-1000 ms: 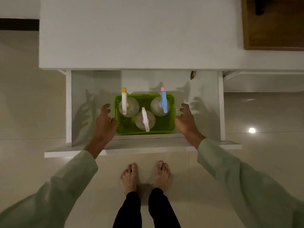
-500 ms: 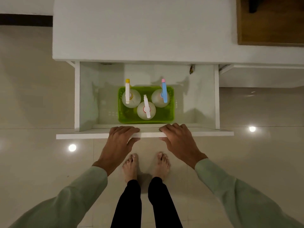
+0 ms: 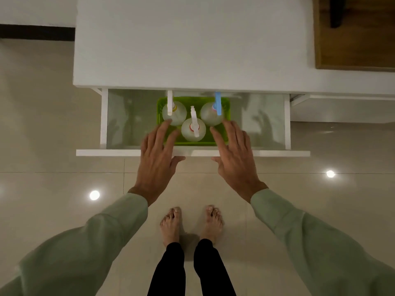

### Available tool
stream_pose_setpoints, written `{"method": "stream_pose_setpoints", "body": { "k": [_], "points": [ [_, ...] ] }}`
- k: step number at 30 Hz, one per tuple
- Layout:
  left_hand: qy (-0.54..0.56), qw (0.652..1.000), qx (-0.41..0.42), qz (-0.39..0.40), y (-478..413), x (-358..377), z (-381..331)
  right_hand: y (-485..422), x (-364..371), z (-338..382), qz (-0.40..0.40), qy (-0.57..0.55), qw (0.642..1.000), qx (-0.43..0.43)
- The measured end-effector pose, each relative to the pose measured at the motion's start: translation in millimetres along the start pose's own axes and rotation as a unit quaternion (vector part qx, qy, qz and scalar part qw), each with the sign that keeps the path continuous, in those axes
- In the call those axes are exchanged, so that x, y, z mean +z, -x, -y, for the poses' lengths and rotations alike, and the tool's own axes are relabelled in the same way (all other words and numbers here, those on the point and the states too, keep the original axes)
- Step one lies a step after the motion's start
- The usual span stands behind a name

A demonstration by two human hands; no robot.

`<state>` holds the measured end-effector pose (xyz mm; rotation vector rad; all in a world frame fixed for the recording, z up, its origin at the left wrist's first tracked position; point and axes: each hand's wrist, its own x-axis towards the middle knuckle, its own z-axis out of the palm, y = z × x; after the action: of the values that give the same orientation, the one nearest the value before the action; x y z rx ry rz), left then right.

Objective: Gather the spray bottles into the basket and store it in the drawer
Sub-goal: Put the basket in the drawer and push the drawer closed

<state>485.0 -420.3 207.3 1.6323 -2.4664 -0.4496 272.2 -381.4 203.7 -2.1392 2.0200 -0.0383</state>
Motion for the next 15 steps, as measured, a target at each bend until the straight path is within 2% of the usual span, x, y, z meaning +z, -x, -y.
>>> {"method": "stream_pose_setpoints", "body": {
  "k": [7, 11, 15],
  "points": [
    [-0.054, 0.998, 0.025, -0.012, -75, -16, 7, -66, -17, -8, -0.053, 0.021, 0.998, 0.009],
    [-0.072, 0.996, 0.053, 0.005, -105, -17, 17, -97, -23, -18, -0.024, 0.046, 0.999, -0.004],
    [-0.067, 0.996, 0.051, -0.042, -125, -17, 20, -114, -25, -24, -0.04, 0.073, 0.997, -0.005]
  ]
}}
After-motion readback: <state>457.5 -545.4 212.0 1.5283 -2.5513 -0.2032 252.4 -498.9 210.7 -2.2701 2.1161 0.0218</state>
